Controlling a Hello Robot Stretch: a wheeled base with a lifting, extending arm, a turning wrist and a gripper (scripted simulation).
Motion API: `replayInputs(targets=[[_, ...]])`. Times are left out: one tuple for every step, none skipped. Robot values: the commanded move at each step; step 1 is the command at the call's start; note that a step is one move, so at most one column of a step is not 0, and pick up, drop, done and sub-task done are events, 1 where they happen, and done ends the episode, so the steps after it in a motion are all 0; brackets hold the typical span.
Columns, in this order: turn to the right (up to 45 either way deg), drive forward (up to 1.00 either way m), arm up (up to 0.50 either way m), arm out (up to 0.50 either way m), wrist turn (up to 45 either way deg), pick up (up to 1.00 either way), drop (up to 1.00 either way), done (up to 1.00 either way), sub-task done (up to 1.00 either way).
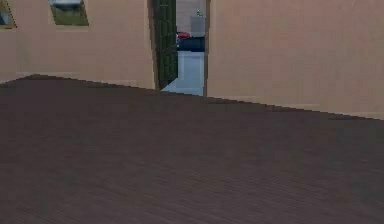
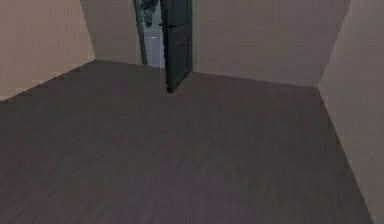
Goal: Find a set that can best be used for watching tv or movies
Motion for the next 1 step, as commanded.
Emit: replayInputs(targets=[[0.0, 1.00, 0.00, 0.00, 0.0, 0.00, 0.00, 0.00, 0.00]])
